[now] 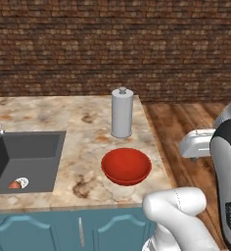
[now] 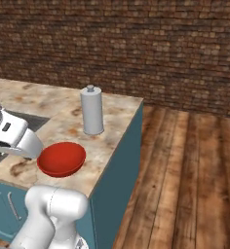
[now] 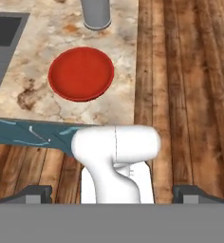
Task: Clear the mugs and bowl far away from the sink.
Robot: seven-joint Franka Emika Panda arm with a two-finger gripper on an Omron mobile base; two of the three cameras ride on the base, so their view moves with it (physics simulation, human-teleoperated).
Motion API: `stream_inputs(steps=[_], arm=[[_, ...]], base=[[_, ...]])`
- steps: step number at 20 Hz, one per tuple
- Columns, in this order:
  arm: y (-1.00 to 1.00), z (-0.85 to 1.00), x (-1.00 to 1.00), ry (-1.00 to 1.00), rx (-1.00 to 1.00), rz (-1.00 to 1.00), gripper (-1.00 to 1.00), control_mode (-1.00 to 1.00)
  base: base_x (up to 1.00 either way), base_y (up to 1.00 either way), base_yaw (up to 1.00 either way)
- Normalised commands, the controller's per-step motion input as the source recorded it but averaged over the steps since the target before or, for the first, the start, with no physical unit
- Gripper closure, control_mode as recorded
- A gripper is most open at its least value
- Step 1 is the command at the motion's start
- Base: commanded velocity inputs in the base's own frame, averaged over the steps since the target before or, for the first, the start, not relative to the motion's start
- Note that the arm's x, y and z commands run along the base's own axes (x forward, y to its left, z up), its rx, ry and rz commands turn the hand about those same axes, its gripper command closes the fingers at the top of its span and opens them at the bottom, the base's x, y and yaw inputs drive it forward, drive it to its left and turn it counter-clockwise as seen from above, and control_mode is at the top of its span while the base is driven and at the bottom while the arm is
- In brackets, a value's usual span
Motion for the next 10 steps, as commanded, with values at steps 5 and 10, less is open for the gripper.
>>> stream_inputs(steps=[5, 10], arm=[[0.00, -0.38, 0.59, 0.07, 0.00, 0.16, -1.00, -1.00], [0.01, -0.28, 0.43, 0.06, 0.00, -0.03, -1.00, -1.00]], base=[[0.00, 0.00, 0.00], [0.00, 0.00, 0.00]])
